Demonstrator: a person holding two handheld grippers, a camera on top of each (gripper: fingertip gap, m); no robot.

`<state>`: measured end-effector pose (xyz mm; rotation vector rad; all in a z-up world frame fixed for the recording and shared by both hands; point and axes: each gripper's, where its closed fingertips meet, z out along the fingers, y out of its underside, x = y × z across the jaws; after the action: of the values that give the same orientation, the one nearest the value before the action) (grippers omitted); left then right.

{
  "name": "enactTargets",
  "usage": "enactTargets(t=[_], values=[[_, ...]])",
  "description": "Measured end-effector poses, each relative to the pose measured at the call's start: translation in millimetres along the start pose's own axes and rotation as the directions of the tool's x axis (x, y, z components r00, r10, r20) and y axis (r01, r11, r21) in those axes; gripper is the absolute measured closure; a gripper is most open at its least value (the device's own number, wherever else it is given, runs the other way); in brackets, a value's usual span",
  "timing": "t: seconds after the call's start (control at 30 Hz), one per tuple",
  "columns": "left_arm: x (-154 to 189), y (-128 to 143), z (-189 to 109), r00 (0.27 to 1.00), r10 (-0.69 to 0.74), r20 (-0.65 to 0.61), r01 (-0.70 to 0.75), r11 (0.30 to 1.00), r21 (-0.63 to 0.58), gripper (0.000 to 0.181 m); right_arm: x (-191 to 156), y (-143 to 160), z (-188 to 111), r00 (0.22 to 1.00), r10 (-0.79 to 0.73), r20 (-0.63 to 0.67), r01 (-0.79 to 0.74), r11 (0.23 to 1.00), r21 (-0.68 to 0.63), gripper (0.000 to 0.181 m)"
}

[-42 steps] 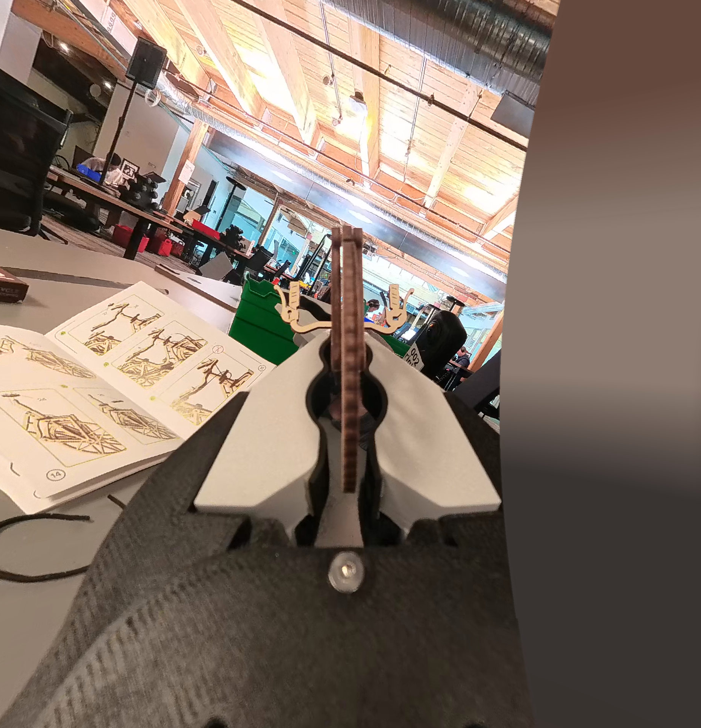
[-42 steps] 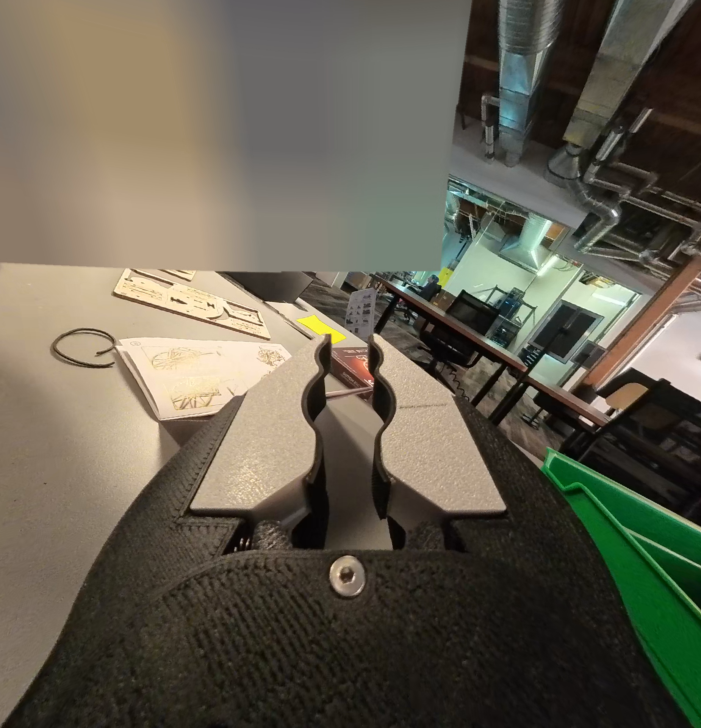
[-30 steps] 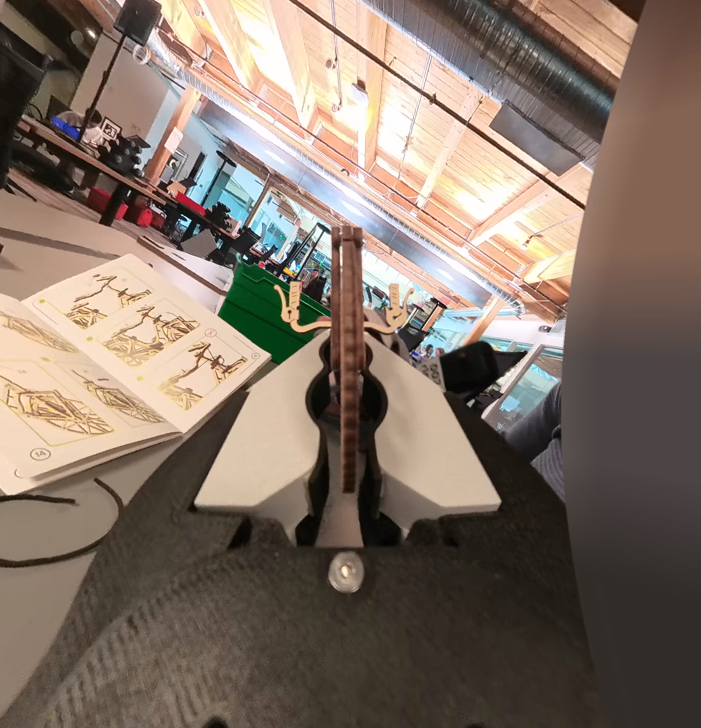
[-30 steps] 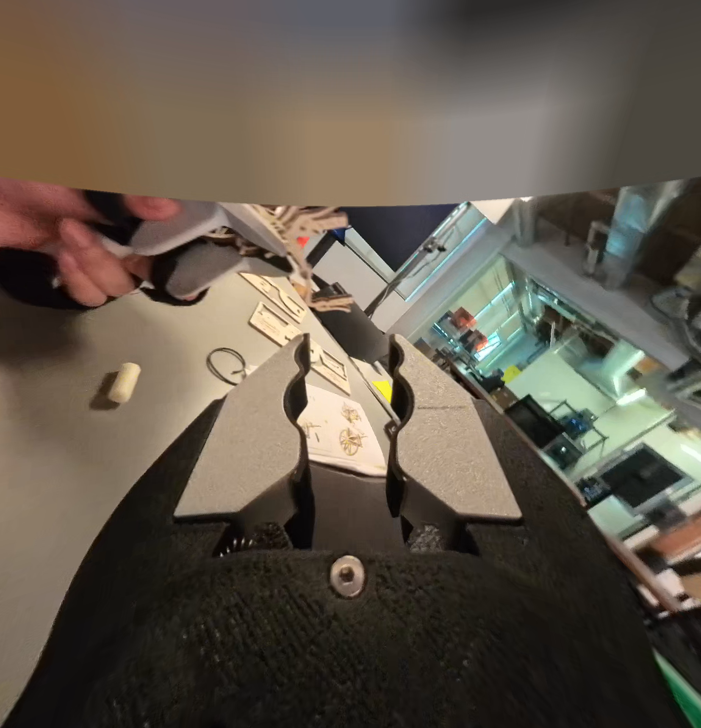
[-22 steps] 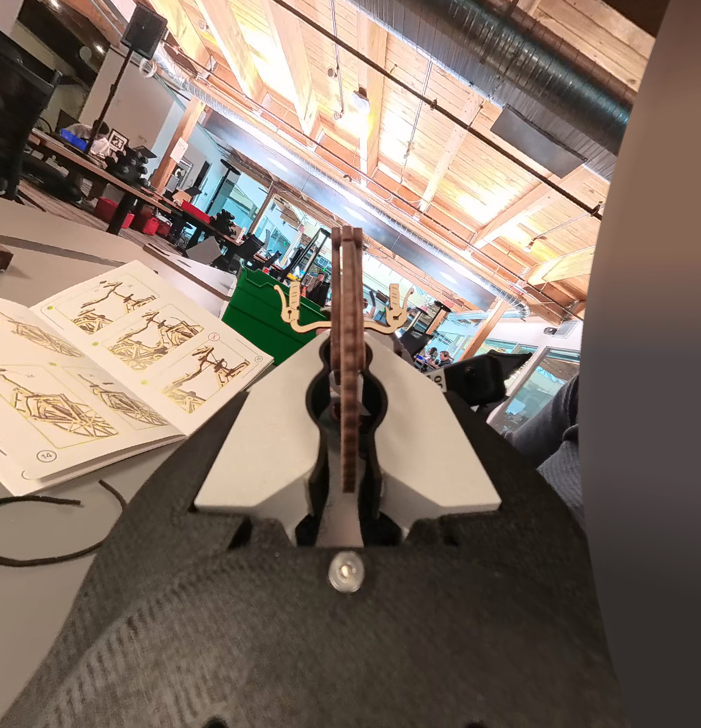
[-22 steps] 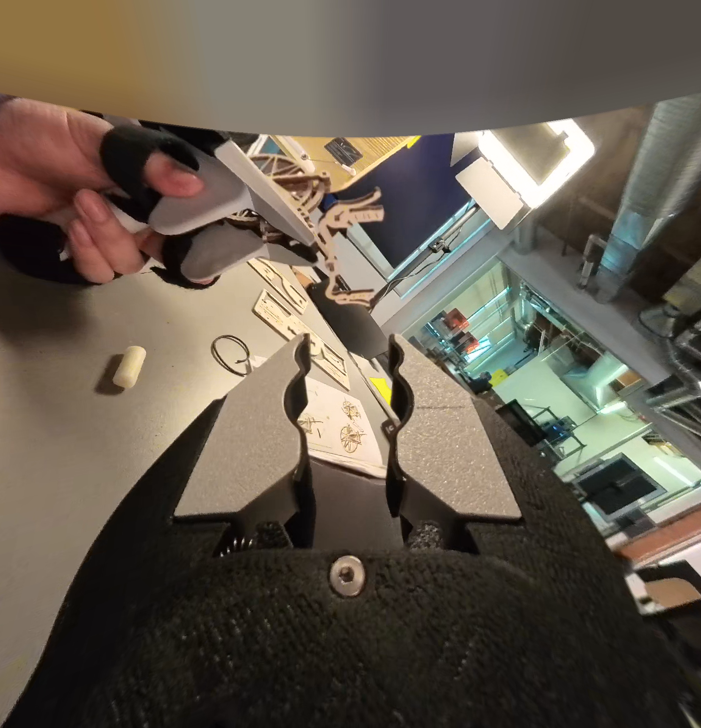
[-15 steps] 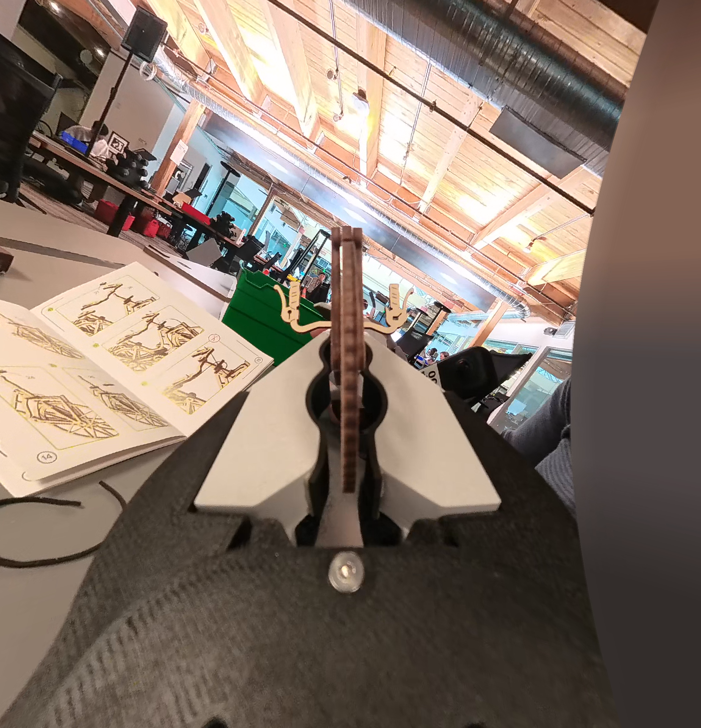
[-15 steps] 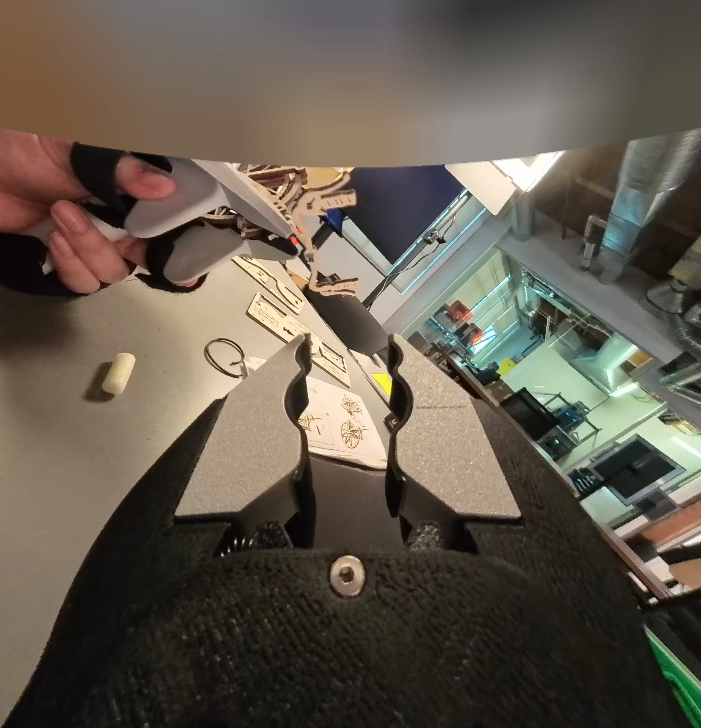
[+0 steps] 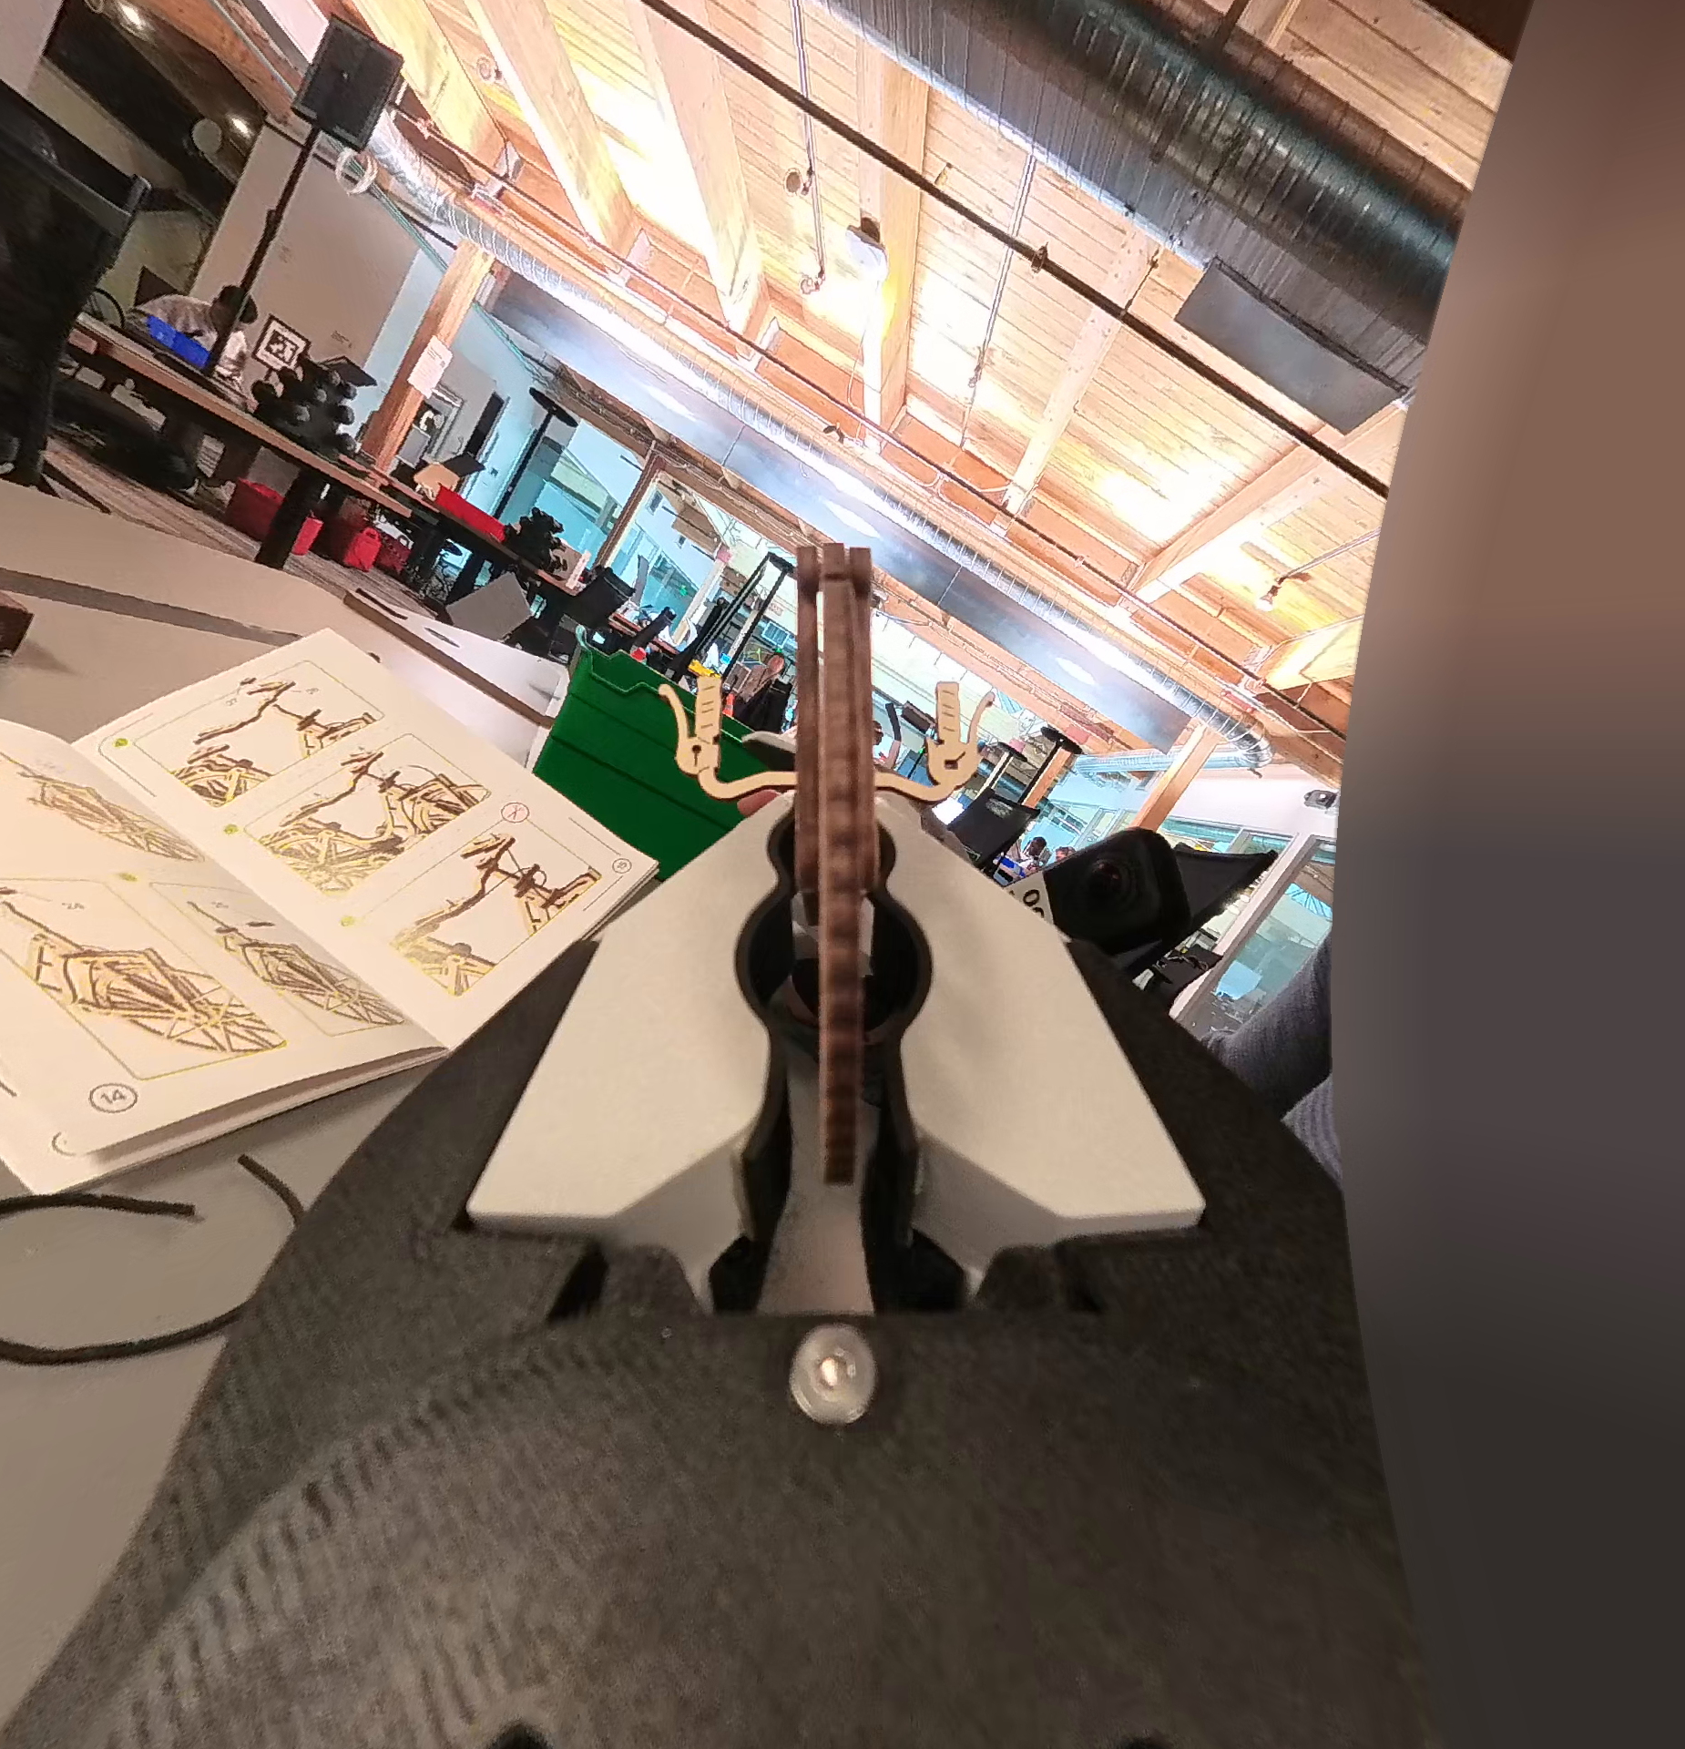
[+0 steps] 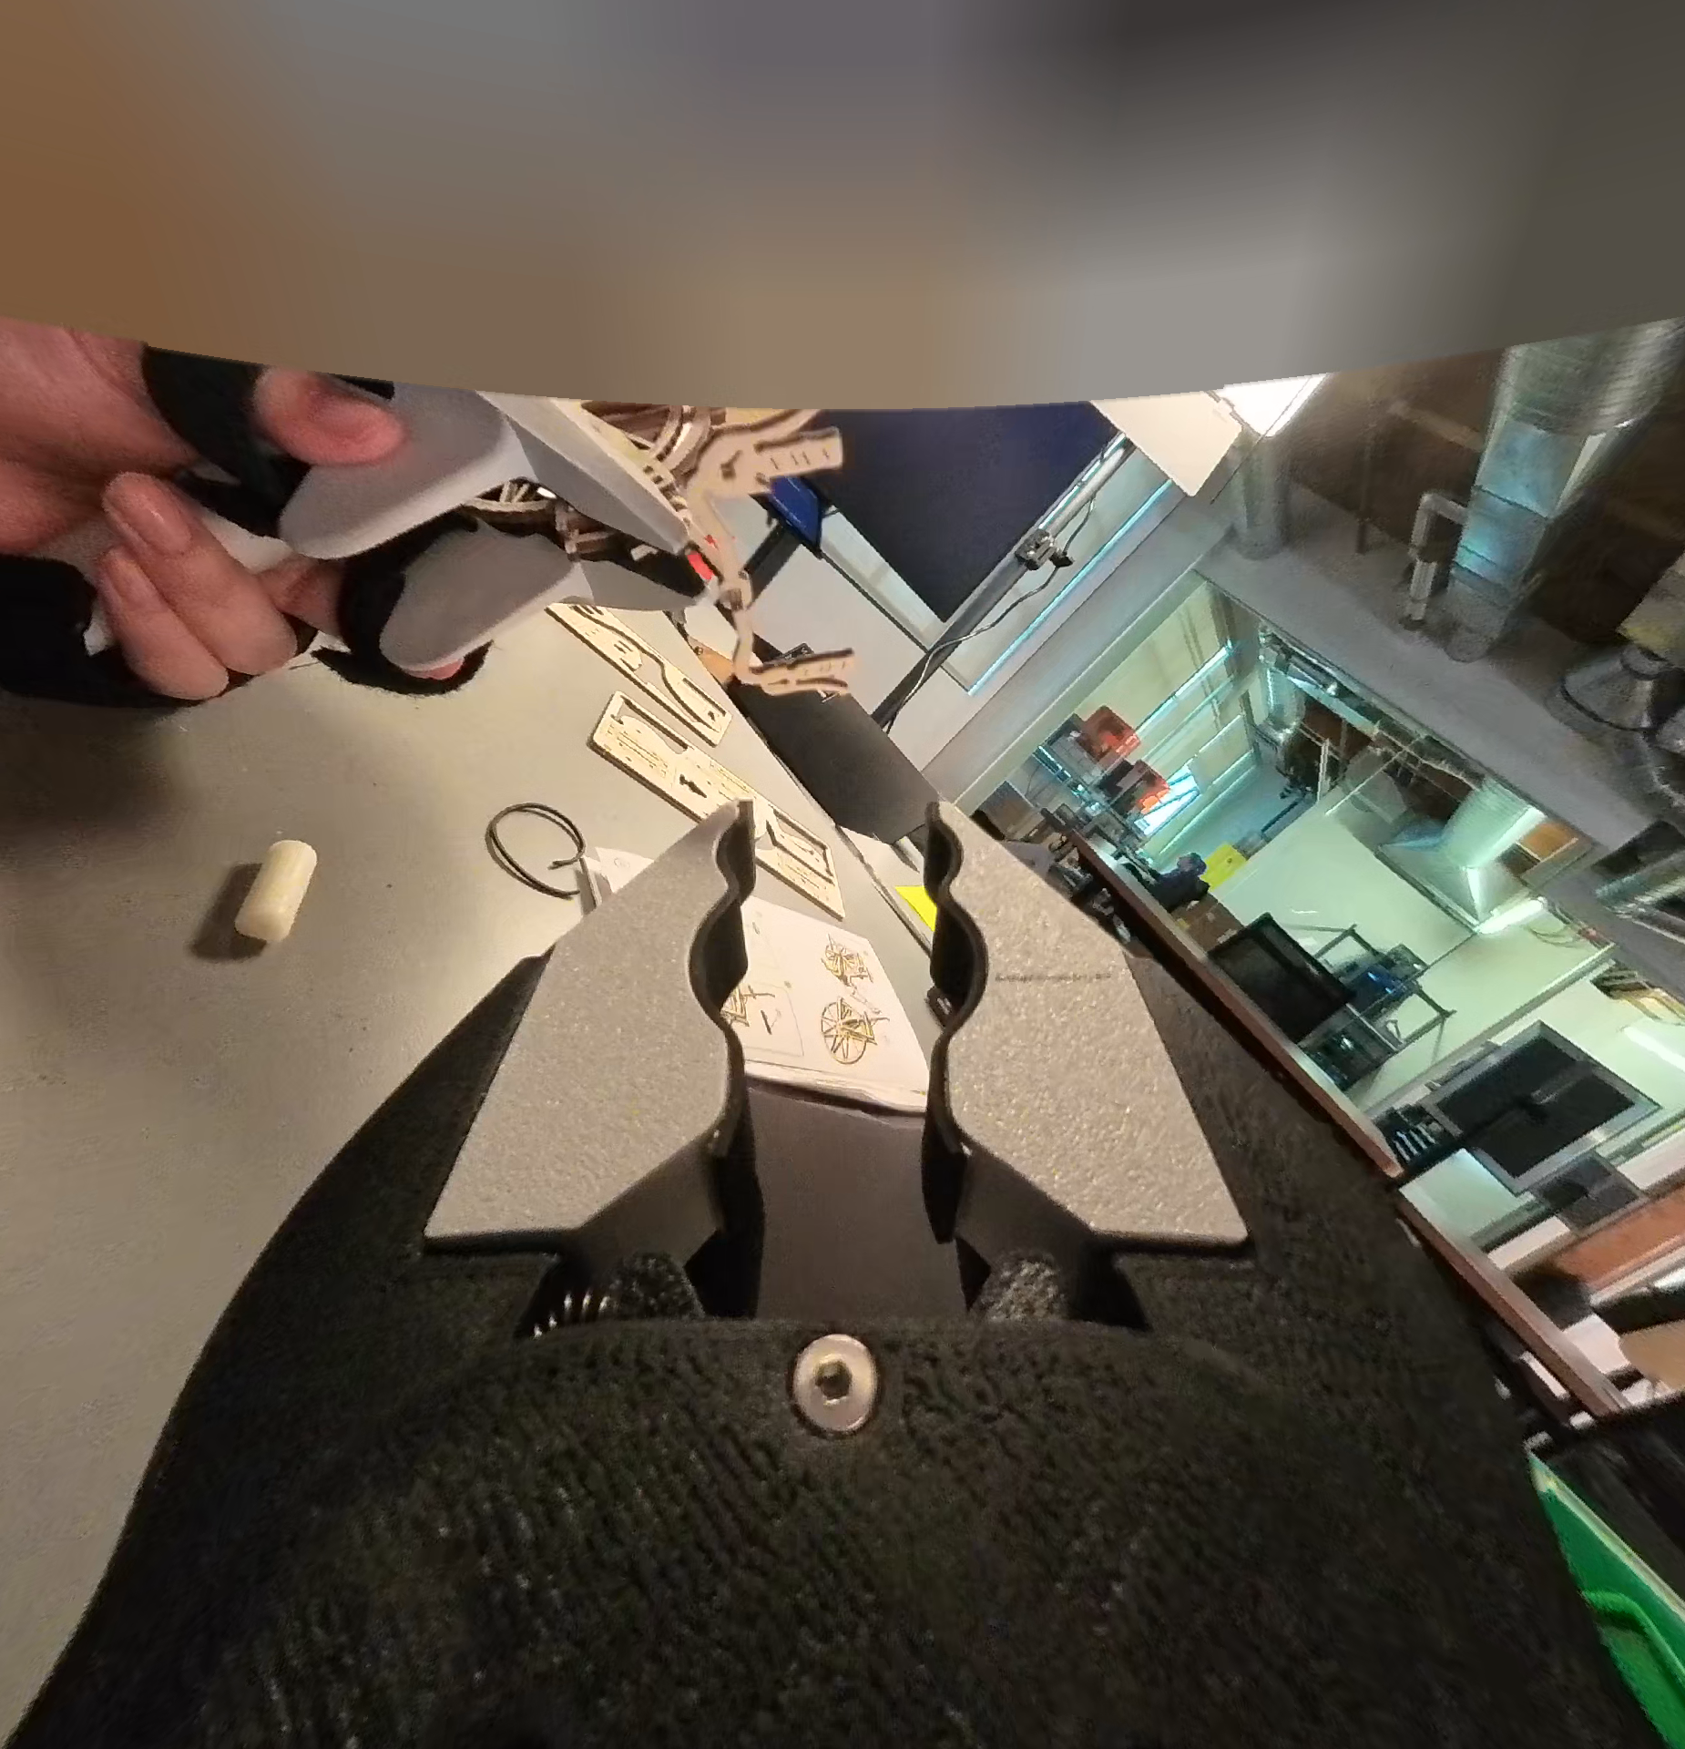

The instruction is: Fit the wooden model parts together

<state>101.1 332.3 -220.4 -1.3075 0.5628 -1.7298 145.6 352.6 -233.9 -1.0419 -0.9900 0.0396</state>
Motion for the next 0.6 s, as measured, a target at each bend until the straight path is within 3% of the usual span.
enactTargets(t=[0.6], values=[[-0.3,-0.1,-0.2,1.0,-0.001,-0.001,0.001,1.0,0.0,0.174,0.3,-0.4,0.5,1.0,0.011,0.005,-0.011,1.0,-0.001,0.148]])
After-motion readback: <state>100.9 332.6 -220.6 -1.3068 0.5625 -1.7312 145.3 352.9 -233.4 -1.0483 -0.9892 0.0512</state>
